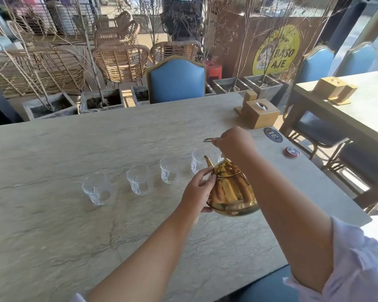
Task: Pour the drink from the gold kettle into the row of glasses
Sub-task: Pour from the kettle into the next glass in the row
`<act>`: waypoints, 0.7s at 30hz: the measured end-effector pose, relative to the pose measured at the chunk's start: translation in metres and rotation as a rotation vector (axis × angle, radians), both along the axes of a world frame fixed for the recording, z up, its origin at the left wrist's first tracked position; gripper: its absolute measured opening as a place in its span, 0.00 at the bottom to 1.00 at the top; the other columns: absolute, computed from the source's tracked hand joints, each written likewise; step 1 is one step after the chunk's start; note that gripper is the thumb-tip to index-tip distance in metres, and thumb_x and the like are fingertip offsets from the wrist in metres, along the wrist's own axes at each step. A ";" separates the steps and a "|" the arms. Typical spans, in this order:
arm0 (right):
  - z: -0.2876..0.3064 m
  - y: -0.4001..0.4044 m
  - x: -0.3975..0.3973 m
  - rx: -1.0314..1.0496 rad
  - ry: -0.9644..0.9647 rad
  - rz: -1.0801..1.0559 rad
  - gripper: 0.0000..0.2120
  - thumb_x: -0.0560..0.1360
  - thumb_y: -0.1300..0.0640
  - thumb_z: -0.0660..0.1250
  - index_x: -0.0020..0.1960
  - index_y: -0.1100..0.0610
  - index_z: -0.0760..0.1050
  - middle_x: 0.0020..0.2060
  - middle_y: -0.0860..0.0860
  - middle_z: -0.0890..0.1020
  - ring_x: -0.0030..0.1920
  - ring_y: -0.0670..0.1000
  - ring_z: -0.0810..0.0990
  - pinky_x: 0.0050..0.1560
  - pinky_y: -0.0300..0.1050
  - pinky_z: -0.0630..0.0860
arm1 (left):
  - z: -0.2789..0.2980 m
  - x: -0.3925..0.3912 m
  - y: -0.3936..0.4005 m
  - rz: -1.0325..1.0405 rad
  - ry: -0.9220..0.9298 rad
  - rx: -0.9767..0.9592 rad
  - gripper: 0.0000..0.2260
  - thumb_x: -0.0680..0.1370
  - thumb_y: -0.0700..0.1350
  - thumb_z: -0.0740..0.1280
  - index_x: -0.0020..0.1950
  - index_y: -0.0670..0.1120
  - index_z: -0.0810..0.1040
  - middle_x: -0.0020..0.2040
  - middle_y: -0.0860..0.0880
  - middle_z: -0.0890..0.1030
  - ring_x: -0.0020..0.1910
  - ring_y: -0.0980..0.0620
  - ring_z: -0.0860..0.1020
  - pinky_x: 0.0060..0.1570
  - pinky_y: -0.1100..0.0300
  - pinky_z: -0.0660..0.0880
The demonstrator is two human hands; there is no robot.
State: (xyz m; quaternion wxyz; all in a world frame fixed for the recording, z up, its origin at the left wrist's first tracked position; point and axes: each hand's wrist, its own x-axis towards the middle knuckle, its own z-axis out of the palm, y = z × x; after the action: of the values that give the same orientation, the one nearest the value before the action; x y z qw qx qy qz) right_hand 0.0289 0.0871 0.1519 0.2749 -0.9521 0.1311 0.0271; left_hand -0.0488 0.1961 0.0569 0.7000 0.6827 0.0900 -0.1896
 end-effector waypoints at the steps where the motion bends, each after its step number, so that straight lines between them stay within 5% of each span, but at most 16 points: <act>1: -0.001 -0.001 0.000 0.009 0.003 0.000 0.19 0.76 0.47 0.68 0.36 0.61 0.72 0.28 0.53 0.75 0.24 0.50 0.67 0.24 0.39 0.61 | 0.000 -0.001 0.000 -0.003 -0.001 -0.001 0.14 0.82 0.56 0.64 0.68 0.63 0.76 0.60 0.49 0.84 0.56 0.49 0.84 0.40 0.52 0.83; 5: -0.004 -0.004 -0.001 0.044 -0.006 0.004 0.18 0.76 0.49 0.68 0.36 0.61 0.72 0.26 0.52 0.72 0.24 0.50 0.67 0.25 0.39 0.62 | -0.002 -0.001 0.002 0.001 -0.009 -0.009 0.14 0.82 0.55 0.65 0.68 0.61 0.76 0.60 0.49 0.84 0.56 0.49 0.84 0.36 0.57 0.81; 14: -0.005 -0.008 -0.006 0.037 -0.002 0.002 0.23 0.77 0.50 0.67 0.28 0.59 0.64 0.23 0.51 0.67 0.23 0.50 0.63 0.24 0.39 0.59 | -0.011 -0.003 0.002 0.031 0.006 0.000 0.10 0.80 0.55 0.67 0.61 0.60 0.79 0.57 0.51 0.85 0.56 0.48 0.84 0.46 0.48 0.84; 21: -0.005 -0.007 -0.006 0.015 -0.007 -0.003 0.23 0.77 0.49 0.67 0.29 0.59 0.66 0.24 0.51 0.68 0.23 0.50 0.64 0.24 0.39 0.58 | -0.009 -0.005 0.001 0.045 -0.009 0.001 0.11 0.80 0.55 0.67 0.62 0.59 0.79 0.58 0.51 0.85 0.55 0.49 0.84 0.44 0.51 0.83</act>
State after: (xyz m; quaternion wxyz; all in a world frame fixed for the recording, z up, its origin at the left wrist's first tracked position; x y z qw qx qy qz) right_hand 0.0226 0.0802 0.1470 0.2827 -0.9498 0.1315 0.0242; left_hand -0.0534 0.1974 0.0479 0.7041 0.6817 0.1024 -0.1705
